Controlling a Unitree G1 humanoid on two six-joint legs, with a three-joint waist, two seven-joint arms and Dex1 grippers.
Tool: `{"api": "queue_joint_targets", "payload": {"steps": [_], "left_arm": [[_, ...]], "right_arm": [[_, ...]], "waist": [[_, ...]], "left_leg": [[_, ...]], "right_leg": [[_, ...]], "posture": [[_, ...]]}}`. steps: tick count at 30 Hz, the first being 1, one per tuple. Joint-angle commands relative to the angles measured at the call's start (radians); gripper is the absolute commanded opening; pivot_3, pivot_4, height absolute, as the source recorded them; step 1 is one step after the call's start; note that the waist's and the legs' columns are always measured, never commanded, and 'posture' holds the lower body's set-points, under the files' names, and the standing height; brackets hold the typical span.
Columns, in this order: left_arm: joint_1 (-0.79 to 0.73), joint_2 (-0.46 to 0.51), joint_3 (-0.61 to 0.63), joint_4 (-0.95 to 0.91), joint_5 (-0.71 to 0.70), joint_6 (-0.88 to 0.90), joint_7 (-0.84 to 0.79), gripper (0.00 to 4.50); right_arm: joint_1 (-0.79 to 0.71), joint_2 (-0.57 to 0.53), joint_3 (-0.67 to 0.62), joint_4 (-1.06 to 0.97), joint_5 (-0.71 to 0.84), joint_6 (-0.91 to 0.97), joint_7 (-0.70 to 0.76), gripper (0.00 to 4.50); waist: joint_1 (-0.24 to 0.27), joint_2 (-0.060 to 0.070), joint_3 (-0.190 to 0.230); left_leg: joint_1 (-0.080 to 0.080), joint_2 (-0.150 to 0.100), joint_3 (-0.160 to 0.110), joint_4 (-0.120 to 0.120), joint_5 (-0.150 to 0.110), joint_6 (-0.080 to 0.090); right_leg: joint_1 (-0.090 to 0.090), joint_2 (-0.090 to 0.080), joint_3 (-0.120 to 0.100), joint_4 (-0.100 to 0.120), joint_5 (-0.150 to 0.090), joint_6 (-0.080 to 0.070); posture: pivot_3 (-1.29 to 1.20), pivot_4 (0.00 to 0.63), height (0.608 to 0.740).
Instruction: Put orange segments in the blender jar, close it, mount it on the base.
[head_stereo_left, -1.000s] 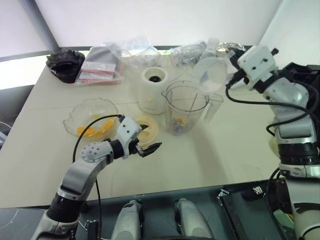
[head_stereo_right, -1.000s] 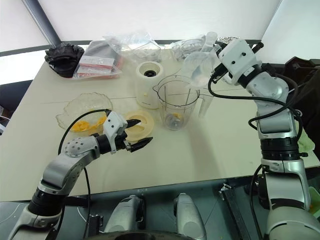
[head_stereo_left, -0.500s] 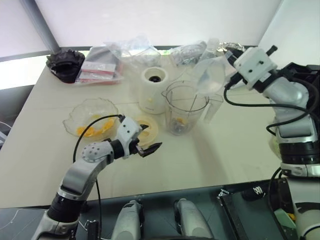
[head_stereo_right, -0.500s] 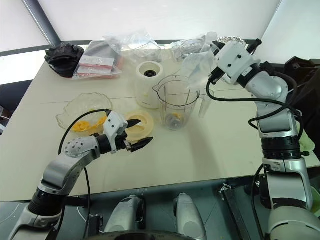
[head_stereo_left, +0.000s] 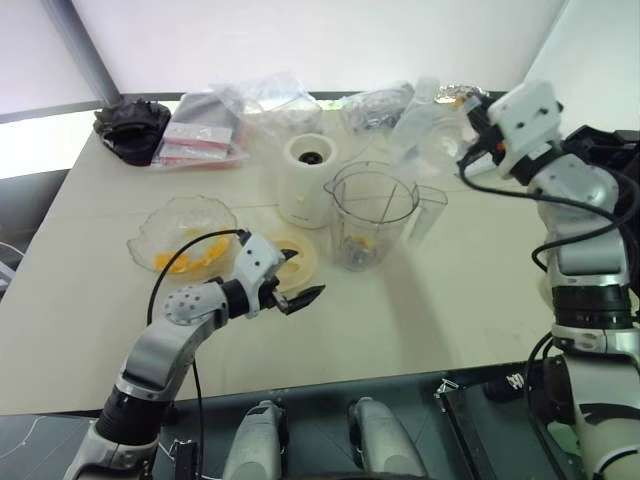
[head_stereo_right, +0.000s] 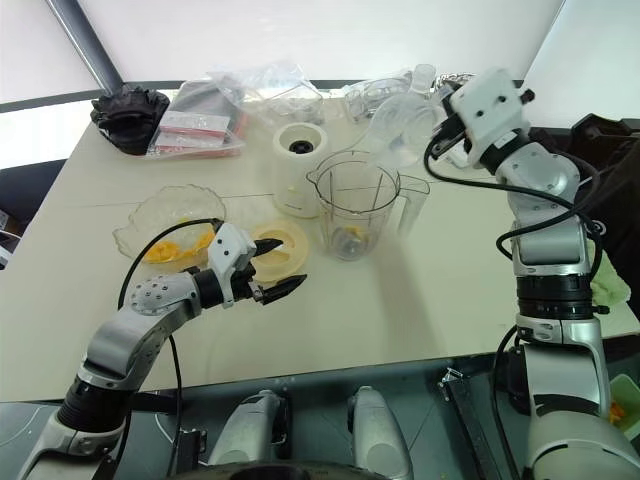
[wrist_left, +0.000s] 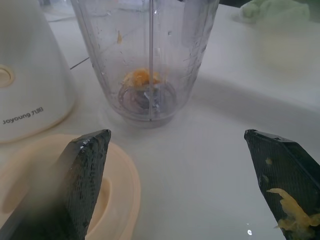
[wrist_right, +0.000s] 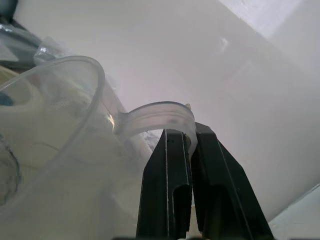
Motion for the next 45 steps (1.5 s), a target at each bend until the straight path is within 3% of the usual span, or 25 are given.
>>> {"api": "queue_joint_targets", "payload": {"steps": [1, 8, 12, 15, 22, 45], "left_arm": [[-0.006, 0.005, -0.002, -0.025, 0.002, -0.017, -0.007, 4.5], [-0.015, 0.006, -0.004, -0.007, 0.007, -0.026, -0.019, 4.5], [-0.013, 0.005, -0.005, -0.005, 0.009, -0.028, -0.023, 4.5], [-0.011, 0.004, -0.006, -0.007, 0.01, -0.028, -0.023, 4.5], [0.002, 0.008, -0.001, -0.022, 0.01, -0.02, -0.019, 4.5], [0.024, 0.023, 0.006, -0.053, 0.004, -0.005, -0.014, 4.5]], "right_arm": [[-0.057, 0.01, -0.095, -0.053, 0.089, 0.12, -0.057, 0.06], [-0.094, 0.09, -0.284, -0.05, 0.273, 0.376, -0.221, 0.06], [-0.081, 0.123, -0.379, -0.021, 0.326, 0.418, -0.325, 0.06], [-0.055, 0.148, -0.452, 0.032, 0.342, 0.391, -0.412, 0.06], [0.049, 0.174, -0.507, 0.147, 0.34, 0.228, -0.461, 0.06], [0.15, 0.158, -0.474, 0.55, 0.294, -0.103, -0.486, 0.06]], "waist": [[-0.001, 0.0, 0.0], [-0.002, 0.0, 0.0], [-0.001, 0.0, 0.0], [-0.001, 0.0, 0.0], [-0.007, 0.001, 0.0], [-0.007, 0.001, 0.0]], "left_leg": [[0.0, 0.0, 0.0, 0.0, 0.0, 0.0], [0.0, 0.0, 0.0, 0.0, 0.0, 0.0], [0.0, 0.0, 0.0, 0.0, 0.0, 0.0], [0.0, 0.0, 0.0, 0.0, 0.0, 0.0], [0.0, -0.001, 0.001, -0.001, 0.0, 0.0], [0.0, 0.0, 0.001, -0.001, 0.0, 0.0]], "right_leg": [[0.0, 0.0, 0.0, 0.0, 0.0, 0.0], [0.0, 0.0, 0.0, 0.0, 0.0, 0.0], [0.0, 0.0, 0.0, 0.0, 0.0, 0.0], [0.0, 0.0, 0.0, 0.0, 0.0, 0.0], [0.0, 0.0, 0.0, -0.001, 0.0, 0.0], [0.0, 0.002, 0.0, 0.0, 0.0, 0.0]], "posture": [[0.0, 0.15, 0.74], [0.0, 0.15, 0.74], [0.0, 0.15, 0.74], [0.0, 0.15, 0.74], [0.0, 0.15, 0.74], [0.0, 0.15, 0.74]]}}
